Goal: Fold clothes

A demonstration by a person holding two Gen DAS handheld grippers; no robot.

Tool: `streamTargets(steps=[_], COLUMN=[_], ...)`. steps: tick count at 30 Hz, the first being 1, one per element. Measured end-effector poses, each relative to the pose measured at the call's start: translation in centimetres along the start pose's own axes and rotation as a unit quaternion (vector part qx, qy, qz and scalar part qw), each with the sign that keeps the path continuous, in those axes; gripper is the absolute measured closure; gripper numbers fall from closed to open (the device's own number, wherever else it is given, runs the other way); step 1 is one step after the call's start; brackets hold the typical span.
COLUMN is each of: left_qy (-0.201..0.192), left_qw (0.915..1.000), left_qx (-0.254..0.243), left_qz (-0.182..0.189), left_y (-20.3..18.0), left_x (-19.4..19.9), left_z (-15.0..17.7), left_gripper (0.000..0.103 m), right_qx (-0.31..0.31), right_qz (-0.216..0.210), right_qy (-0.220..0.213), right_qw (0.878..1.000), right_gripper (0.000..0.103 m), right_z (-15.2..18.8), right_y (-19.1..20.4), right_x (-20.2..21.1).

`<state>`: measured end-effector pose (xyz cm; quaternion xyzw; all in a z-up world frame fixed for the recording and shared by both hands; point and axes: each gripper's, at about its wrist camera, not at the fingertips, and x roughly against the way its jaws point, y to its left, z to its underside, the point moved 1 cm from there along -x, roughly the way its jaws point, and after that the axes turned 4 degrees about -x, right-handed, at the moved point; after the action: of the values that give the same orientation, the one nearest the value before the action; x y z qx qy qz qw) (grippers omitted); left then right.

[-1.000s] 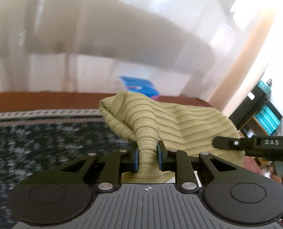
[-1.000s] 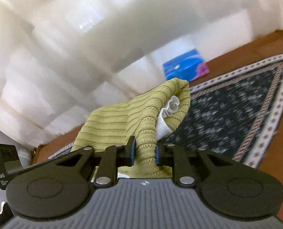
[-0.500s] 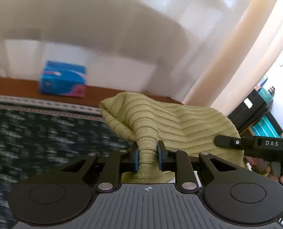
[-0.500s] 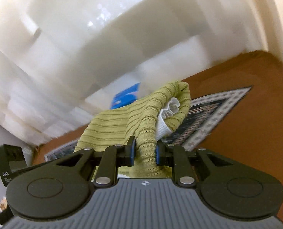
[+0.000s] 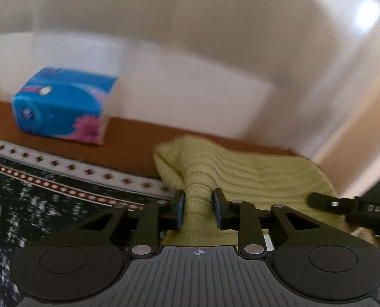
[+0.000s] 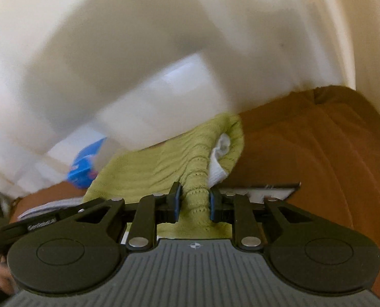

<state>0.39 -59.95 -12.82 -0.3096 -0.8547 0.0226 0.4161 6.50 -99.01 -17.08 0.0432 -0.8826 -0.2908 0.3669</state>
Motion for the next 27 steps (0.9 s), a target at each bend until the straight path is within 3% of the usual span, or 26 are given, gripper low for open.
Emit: streamTargets(steps=[4,5,8,10,13,16,19,23,24,27], left_qy=[0.016,0.019,0.017,0.003,-0.024,-0.038,-0.018,0.011,0.022,0.028], left_qw=[0.9999,0.9998,0.9997,0.9998,0.9989,0.9964,0.9954,0.9942,0.9943,0.9973], left_qx=[0.003,-0.004,-0.018,-0.019,-0.016,-0.038,-0.068,-0.106,-0.104,-0.067], left_qz=[0.001,0.001,0.000,0.002,0.036,0.065,0.065,0.012,-0.003,-0.008], left_y=[1.6,1.8,2.3,2.5,1.3,-1.1,-2.5,-2.4,-1.9,-0.6], left_x=[-0.6,-0.2,1.5,3.1,3.9,2.3,-0.7,-4.0,-4.7,-5.0], left_z=[0.1,0.1,-0.3,-1.0,-3.6,-5.5,-5.6,-4.0,-3.5,-3.0], left_gripper=[0.048,0.045,0.039,0.042,0.043,0.043,0.042,0.040,0.033,0.034], right_qx=[-0.004,-0.009,-0.022,-0.026,0.029,0.088,0.123,0.125,0.123,0.099], right_qz=[0.015,0.014,0.013,0.020,0.014,-0.005,-0.011,0.024,0.036,0.027], right_qy=[0.007,0.007,0.003,-0.015,-0.047,-0.045,-0.035,-0.020,-0.022,-0.036], right_qw=[1.000,1.000,1.000,0.999,0.998,0.995,0.992,0.992,0.992,0.994], right_gripper=[0.061,0.056,0.054,0.053,0.054,0.056,0.056,0.057,0.059,0.060], right_z=[0.4,0.5,0.4,0.0,-1.2,-2.2,-2.3,-2.0,-1.9,-1.7], right_y=[-1.8,-2.2,-3.4,-3.5,-1.6,1.3,3.1,2.6,2.1,1.1], right_x=[-3.0,-2.9,-2.0,-0.7,0.7,-0.7,-3.6,-7.3,-7.9,-8.4])
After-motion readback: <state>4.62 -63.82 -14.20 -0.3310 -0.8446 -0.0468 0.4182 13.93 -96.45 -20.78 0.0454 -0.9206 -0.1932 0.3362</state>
